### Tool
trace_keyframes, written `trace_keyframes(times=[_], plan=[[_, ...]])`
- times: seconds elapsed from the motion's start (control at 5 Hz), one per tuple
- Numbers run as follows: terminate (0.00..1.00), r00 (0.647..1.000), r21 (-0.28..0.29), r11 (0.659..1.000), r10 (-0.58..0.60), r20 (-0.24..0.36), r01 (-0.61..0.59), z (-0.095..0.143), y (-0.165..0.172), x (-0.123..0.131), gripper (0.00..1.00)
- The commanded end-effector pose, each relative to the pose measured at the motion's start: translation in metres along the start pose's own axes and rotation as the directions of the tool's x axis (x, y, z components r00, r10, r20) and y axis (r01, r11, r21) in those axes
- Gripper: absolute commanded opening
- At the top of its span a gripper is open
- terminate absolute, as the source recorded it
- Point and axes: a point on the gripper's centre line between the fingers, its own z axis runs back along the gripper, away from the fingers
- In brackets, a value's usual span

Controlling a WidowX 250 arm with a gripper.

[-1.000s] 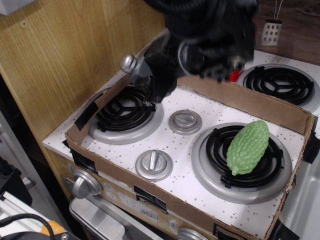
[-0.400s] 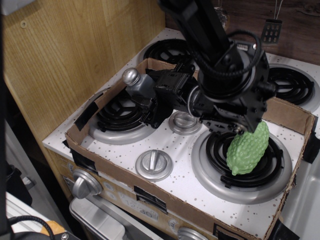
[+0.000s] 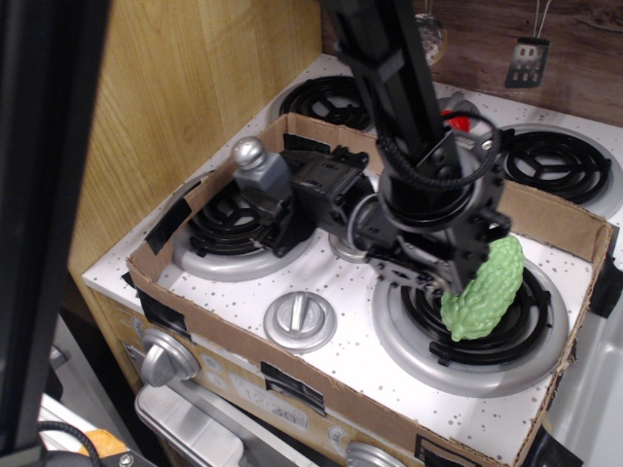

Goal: Right pepper shaker

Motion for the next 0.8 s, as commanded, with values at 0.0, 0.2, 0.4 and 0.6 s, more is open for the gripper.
trace_keyframes(times=[0.0, 0.2, 0.4, 0.6], plan=[[0.0, 0.995, 0.006, 0.998, -0.064, 0.075, 0.064, -0.02, 0.02, 0.001, 0.0], [0.0, 0.992, 0.003, 0.994, -0.105, 0.067, 0.105, -0.027, 0.013, -0.001, 0.0], [0.0, 0.996, 0.011, 0.996, -0.084, 0.039, 0.083, -0.032, 0.012, -0.003, 1.0], [0.0, 0.995, 0.002, 0.995, -0.102, 0.024, 0.102, -0.028, -0.003, -0.003, 1.0]])
